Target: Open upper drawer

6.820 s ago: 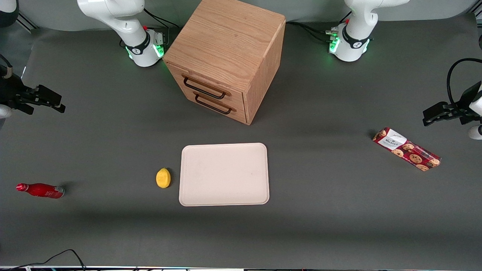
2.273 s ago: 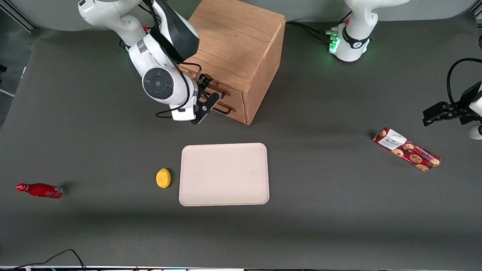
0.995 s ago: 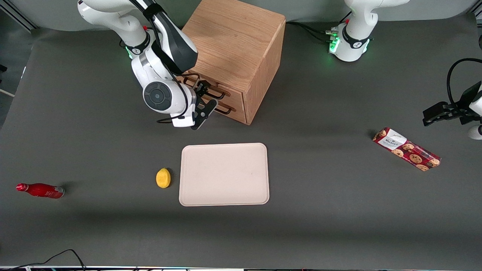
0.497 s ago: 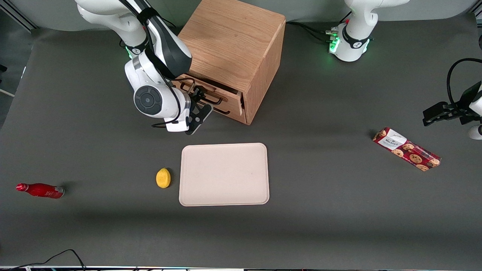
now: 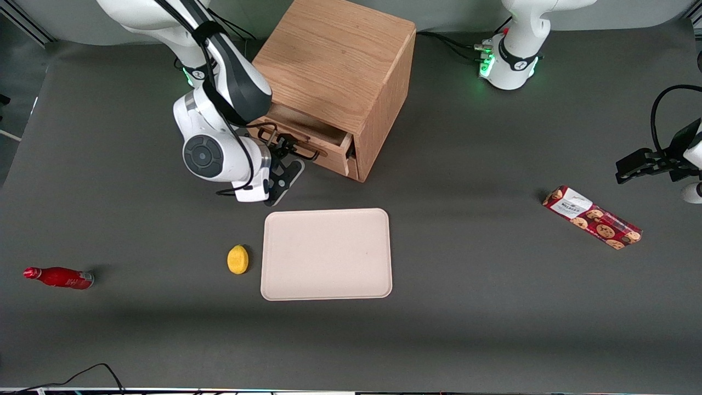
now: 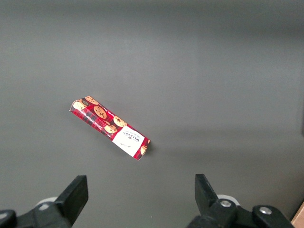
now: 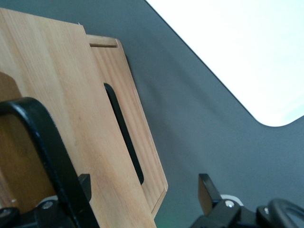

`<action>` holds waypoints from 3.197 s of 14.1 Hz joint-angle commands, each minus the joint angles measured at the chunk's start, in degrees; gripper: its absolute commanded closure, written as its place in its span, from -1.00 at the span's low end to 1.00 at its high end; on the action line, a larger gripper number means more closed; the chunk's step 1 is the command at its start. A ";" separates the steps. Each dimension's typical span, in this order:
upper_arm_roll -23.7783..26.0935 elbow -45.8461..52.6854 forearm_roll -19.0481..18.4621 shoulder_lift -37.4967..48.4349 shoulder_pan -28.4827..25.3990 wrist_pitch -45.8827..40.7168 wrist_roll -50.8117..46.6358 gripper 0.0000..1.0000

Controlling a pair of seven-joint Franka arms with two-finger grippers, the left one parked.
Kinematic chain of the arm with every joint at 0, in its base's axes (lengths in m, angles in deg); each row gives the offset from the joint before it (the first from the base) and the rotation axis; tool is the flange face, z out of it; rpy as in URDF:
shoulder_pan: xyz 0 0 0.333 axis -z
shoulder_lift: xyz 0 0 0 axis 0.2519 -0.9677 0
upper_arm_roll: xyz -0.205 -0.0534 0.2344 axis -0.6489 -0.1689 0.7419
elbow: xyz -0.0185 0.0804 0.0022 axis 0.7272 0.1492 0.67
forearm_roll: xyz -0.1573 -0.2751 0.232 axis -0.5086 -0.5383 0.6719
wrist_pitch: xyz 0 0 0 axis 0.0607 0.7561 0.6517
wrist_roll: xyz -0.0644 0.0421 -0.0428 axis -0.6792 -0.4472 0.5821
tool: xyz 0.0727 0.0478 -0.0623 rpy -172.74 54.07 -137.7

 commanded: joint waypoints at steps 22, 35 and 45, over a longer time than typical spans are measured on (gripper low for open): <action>12.40 16.02 -8.06 -12.74 18.96 -0.08 5.25 -1.00; 15.92 22.97 -11.14 -18.37 24.15 -0.08 7.62 -1.00; 16.00 25.60 -12.19 -20.22 25.47 -0.08 9.91 -1.00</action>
